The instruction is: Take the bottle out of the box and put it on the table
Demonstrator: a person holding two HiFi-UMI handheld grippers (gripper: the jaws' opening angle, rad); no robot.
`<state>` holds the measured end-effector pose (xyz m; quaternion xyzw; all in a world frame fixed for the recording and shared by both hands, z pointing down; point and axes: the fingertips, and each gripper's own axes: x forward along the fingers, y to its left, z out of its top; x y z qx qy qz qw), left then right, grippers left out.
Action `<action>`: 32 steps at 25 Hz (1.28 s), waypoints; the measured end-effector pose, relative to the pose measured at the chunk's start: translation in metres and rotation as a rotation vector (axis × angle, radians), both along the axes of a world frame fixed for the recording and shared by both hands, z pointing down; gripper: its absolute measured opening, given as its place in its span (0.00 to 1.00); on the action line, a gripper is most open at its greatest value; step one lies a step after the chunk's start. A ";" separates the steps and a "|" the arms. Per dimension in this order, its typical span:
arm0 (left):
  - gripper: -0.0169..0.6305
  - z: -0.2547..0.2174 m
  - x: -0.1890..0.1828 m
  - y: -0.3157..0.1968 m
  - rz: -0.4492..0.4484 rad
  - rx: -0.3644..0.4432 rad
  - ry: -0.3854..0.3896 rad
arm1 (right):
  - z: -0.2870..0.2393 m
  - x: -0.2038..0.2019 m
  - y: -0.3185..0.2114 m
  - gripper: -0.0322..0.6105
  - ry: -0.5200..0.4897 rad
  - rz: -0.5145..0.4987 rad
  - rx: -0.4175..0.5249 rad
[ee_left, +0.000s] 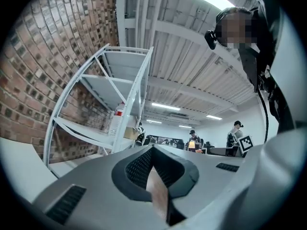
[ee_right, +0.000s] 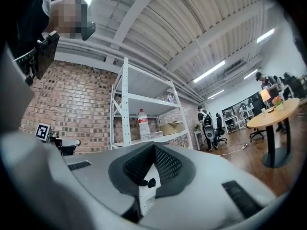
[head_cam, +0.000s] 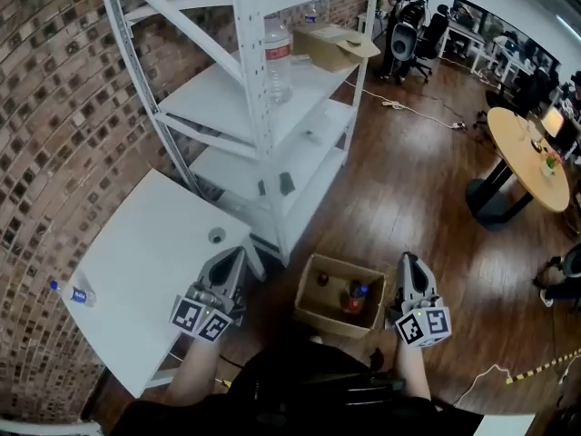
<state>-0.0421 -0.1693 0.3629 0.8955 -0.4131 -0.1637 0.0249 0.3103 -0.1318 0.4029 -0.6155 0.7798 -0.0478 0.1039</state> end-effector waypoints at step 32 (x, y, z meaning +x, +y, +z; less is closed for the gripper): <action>0.03 0.089 0.064 -0.020 0.378 -0.158 -0.133 | 0.094 -0.014 0.091 0.05 -0.011 0.319 -0.249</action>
